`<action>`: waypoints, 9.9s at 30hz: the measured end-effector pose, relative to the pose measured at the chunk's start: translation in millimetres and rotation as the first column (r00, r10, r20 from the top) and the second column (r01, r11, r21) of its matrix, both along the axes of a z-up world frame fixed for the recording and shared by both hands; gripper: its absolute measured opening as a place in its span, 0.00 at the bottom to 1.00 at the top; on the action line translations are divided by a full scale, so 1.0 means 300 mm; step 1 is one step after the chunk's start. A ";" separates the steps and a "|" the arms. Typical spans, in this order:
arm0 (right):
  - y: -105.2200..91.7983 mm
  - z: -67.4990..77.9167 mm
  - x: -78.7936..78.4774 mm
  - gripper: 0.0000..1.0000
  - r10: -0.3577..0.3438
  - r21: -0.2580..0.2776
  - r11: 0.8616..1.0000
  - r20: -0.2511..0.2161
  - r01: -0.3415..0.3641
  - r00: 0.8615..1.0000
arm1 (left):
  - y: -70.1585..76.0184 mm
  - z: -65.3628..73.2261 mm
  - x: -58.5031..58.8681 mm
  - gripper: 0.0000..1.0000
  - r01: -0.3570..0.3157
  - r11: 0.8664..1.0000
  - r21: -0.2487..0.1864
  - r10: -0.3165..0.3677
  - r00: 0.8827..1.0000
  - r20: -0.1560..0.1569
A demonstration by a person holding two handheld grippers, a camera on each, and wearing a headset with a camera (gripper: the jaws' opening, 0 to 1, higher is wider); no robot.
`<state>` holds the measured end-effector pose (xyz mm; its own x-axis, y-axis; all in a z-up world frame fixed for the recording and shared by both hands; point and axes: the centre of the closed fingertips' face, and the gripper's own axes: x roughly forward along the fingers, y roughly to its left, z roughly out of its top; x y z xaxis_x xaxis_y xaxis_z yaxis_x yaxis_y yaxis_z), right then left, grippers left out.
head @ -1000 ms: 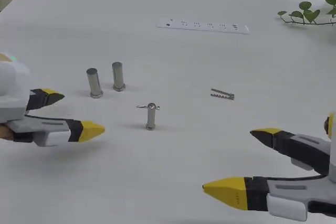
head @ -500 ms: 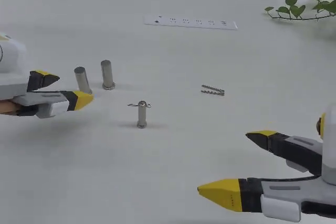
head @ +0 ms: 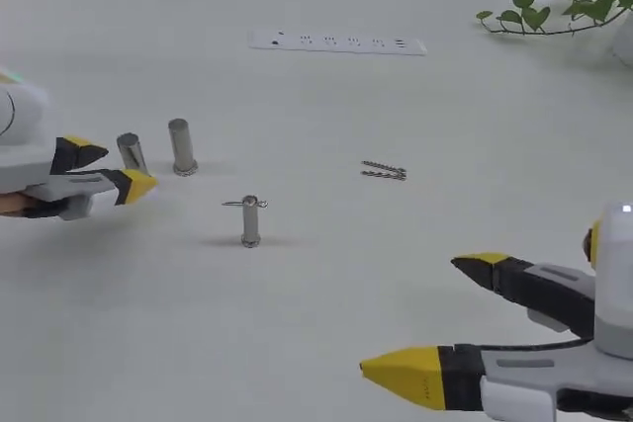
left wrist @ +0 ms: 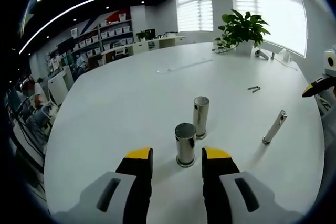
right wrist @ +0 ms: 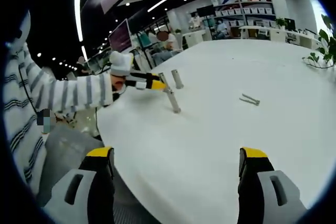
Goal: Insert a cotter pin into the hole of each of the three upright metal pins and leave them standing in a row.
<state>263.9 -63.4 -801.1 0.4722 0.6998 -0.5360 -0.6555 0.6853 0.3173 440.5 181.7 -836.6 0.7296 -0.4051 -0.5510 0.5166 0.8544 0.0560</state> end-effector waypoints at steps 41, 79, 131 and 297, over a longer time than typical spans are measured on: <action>-0.027 0.000 0.004 0.98 -0.036 0.020 0.999 0.001 0.036 0.999 | -0.057 0.021 -0.090 0.11 0.040 0.998 -0.049 -0.042 0.999 -0.032; -0.039 -0.008 -0.022 0.98 0.036 0.024 0.999 0.015 -0.036 0.999 | -0.319 0.112 -0.419 0.11 0.123 0.987 -0.105 -0.127 0.992 -0.029; -0.074 -0.043 -0.057 0.95 0.054 0.015 0.998 0.016 -0.054 0.998 | -0.539 -0.006 -0.486 0.12 0.181 0.979 -0.088 -0.186 0.982 -0.041; -0.101 -0.215 0.533 0.05 0.485 -0.640 0.582 -0.222 -0.502 0.846 | -0.345 0.101 -0.623 0.99 0.144 0.952 -0.271 -0.188 0.972 -0.143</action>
